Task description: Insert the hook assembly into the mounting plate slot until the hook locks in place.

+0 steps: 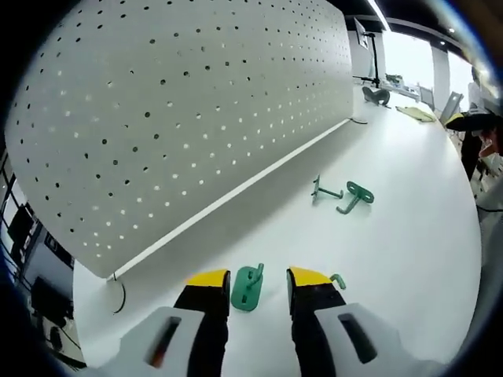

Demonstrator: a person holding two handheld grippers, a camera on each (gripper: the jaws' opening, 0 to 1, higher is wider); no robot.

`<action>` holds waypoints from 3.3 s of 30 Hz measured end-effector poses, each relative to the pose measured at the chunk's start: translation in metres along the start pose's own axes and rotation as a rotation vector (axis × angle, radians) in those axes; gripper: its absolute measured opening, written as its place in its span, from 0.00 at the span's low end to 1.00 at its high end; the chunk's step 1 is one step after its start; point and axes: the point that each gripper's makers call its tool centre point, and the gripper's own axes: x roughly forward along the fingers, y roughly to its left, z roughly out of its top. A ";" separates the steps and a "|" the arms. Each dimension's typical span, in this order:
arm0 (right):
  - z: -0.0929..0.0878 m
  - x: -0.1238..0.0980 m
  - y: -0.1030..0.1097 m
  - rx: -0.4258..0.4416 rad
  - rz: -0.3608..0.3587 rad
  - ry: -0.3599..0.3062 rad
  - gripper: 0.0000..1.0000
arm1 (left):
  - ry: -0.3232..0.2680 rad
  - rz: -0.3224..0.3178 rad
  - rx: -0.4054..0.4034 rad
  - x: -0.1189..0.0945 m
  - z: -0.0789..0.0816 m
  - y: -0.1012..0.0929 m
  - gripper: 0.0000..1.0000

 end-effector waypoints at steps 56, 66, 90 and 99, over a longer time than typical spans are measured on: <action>0.005 0.013 -0.004 0.019 0.034 -0.022 0.93 | 0.067 0.000 0.054 0.013 -0.012 0.004 0.12; 0.006 0.012 -0.006 0.027 0.031 -0.029 0.93 | 0.082 0.001 0.064 0.015 -0.014 0.004 0.09; 0.007 0.013 -0.007 0.035 0.030 -0.032 0.93 | 0.103 0.011 0.065 0.016 -0.018 0.010 0.05; 0.008 0.012 -0.008 0.038 0.027 -0.036 0.93 | 0.105 0.013 0.065 0.017 -0.019 0.010 0.05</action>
